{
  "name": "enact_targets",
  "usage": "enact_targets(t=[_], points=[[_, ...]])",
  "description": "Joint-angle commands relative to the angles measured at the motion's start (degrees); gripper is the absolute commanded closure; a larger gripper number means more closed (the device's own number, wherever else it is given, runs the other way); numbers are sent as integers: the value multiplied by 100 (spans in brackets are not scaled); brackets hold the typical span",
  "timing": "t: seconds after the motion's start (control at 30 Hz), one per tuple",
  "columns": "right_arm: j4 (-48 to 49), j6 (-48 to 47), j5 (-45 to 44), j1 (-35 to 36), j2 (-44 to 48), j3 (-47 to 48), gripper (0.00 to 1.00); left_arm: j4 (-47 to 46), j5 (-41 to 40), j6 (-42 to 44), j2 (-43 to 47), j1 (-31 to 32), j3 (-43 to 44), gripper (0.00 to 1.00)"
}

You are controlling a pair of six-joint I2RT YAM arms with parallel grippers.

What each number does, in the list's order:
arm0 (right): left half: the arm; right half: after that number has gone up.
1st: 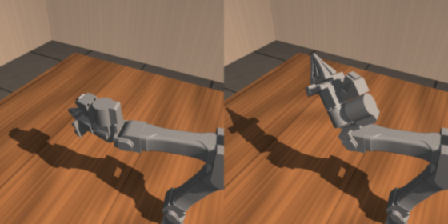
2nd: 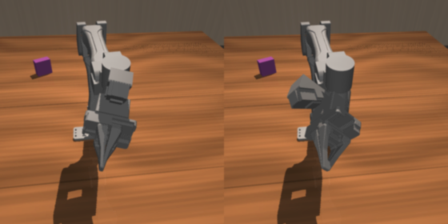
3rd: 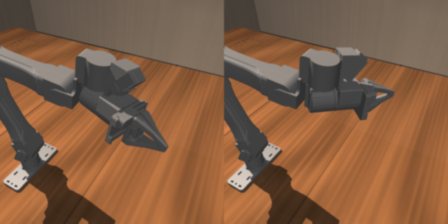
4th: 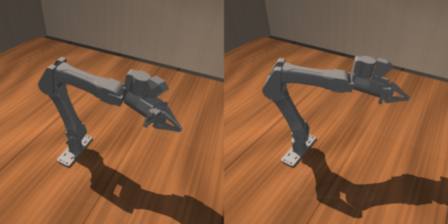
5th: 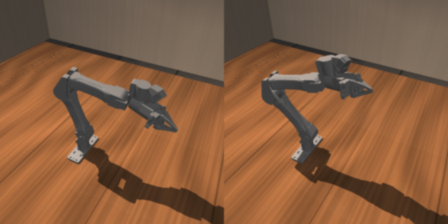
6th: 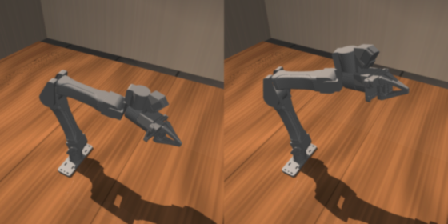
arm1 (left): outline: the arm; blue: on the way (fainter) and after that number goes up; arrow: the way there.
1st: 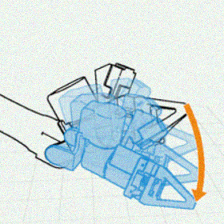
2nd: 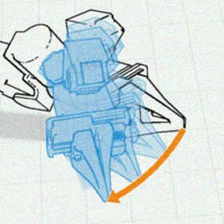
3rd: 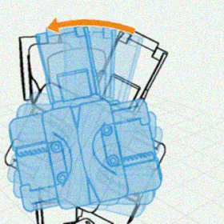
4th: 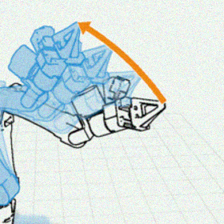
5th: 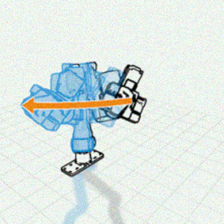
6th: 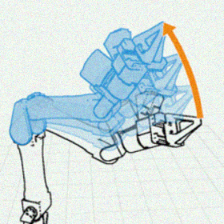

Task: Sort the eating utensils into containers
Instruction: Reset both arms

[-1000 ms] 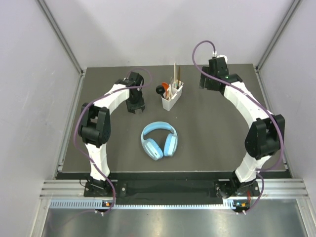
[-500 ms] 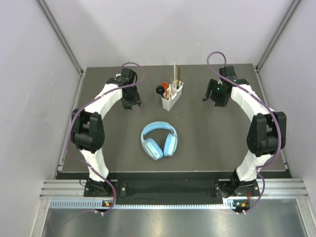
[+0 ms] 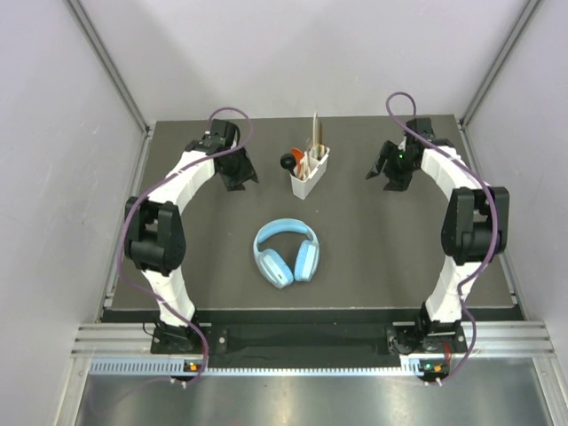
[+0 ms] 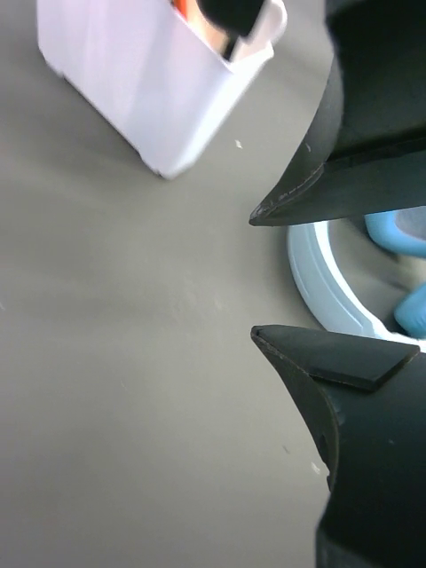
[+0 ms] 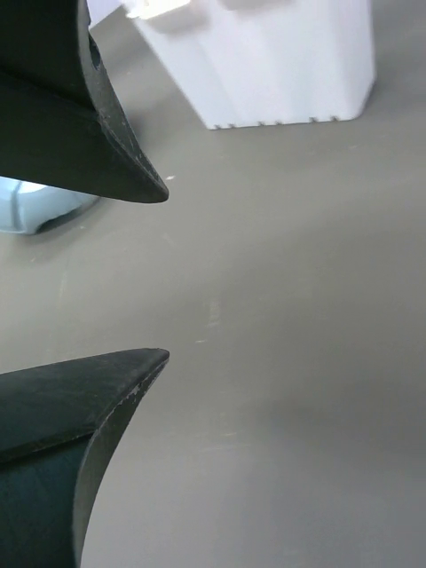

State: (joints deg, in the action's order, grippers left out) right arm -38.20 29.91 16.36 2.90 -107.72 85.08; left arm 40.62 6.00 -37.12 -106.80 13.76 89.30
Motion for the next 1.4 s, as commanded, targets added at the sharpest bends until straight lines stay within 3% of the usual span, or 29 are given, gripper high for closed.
enact_targets(t=[0.0,0.13,0.27,0.33,0.43,0.97,1.17,1.37], points=[[233,5,332,44,-819,807,35,-870,542,-268,-419,-48,237,46],[602,691,517,185,-1512,1378,44,-1345,1042,-488,-1122,-75,711,46],[349,710,413,562,-2129,2406,45,-1355,1588,-647,-2149,-49,1816,48],[146,674,298,791,-2453,2985,45,-1399,1685,-682,-2353,-40,2073,48],[312,928,473,914,-2692,3138,45,-1600,1904,-814,-2582,-40,2268,48],[638,982,772,1257,-2719,2830,45,-2049,3310,-647,-2064,671,1257,48],[576,903,799,1424,-2596,2734,45,-1716,3224,-366,-1634,786,836,48],[533,841,702,1600,-2087,1978,45,-1522,2688,-252,-1291,778,554,48]])
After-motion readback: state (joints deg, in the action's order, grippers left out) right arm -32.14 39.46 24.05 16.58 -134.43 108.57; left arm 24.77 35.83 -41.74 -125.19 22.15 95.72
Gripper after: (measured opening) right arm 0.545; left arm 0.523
